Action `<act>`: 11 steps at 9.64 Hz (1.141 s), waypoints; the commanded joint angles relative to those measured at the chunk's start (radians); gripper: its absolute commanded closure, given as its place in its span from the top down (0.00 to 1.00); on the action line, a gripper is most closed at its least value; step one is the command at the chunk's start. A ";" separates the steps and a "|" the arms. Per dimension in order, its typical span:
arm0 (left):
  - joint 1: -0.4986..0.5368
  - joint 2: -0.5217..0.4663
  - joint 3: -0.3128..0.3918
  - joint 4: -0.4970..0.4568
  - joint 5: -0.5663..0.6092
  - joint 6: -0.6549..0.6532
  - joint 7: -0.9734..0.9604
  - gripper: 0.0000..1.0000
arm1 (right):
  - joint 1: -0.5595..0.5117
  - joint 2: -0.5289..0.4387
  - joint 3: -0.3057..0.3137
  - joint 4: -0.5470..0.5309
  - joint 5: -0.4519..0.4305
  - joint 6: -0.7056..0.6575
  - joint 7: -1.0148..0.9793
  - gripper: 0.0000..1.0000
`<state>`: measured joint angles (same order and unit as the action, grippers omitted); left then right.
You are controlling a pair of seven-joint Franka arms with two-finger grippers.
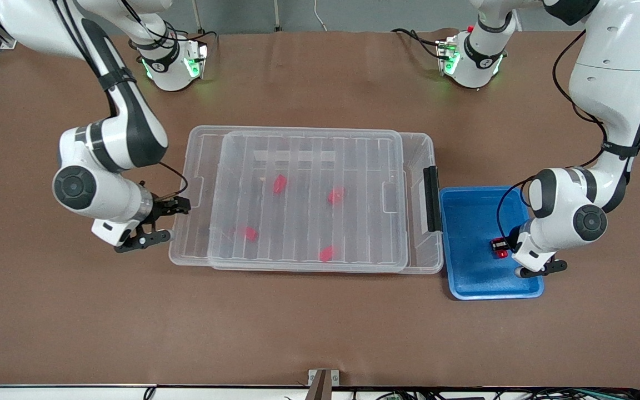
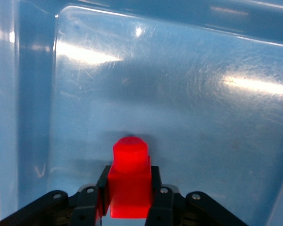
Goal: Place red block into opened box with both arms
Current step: 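Slide the lid open with the right gripper while the left gripper lifts the block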
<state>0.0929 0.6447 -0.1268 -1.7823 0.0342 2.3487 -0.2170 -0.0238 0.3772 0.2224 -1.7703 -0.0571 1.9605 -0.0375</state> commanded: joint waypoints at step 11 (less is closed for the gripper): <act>-0.061 -0.254 -0.207 0.101 0.016 -0.353 -0.082 0.00 | -0.057 -0.030 -0.110 0.038 -0.063 -0.088 -0.231 1.00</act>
<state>0.0294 0.3766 -0.2893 -1.6583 0.0343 2.0022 -0.2564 -0.0803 0.3662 0.1075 -1.7352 -0.1018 1.8905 -0.2687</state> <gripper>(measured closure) 0.648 0.000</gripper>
